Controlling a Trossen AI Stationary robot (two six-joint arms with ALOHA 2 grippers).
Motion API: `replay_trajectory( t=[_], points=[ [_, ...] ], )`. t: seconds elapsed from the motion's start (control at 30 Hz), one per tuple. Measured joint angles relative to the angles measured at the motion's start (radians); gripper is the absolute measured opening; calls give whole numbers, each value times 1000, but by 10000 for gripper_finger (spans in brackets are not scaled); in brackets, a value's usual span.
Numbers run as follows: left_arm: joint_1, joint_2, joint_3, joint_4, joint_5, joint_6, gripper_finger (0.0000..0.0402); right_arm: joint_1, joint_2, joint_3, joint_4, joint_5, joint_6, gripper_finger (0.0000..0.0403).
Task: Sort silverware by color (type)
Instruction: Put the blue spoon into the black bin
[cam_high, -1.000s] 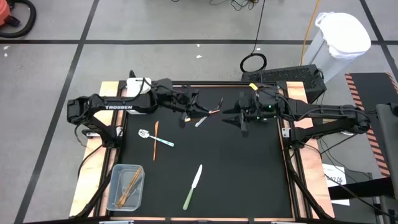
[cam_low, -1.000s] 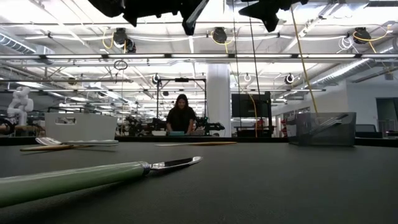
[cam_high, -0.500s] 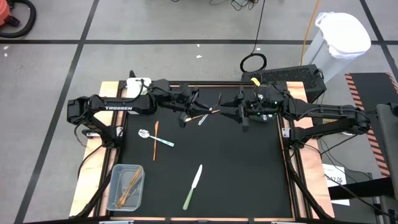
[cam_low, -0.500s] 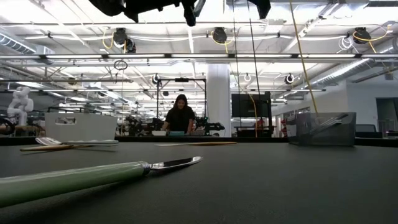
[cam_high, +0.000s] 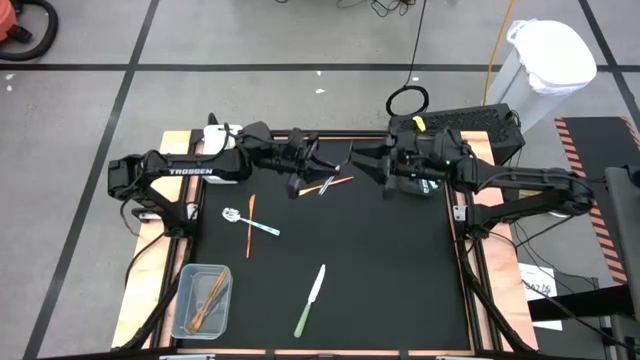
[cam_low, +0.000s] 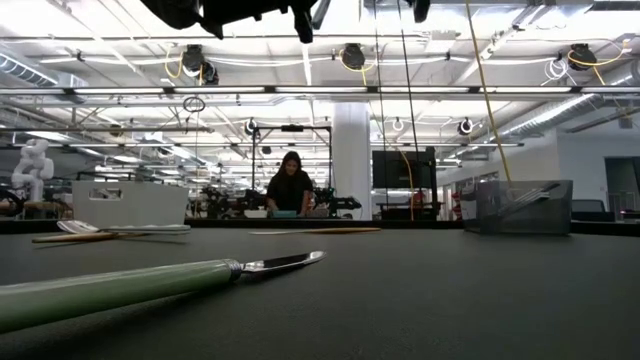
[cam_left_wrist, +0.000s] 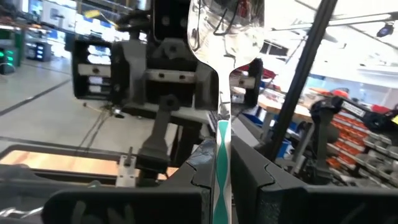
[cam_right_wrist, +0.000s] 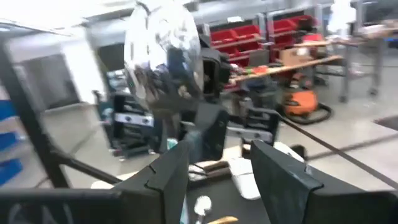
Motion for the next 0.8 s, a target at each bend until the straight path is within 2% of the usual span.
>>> replay_trajectory(
  t=[0.1,0.4,0.63,0.8],
  points=[
    [1,0,0,-2,17,10,27,-11,31,26,14,-63,31,169],
    [1,-3,0,3,-21,88,27,-18,162,129,10,-110,16,169],
    [1,1,0,-15,-45,88,27,-16,159,141,-21,-144,24,145],
    [11,0,0,-14,-47,87,27,-17,132,141,-30,-142,32,149]
  ],
)
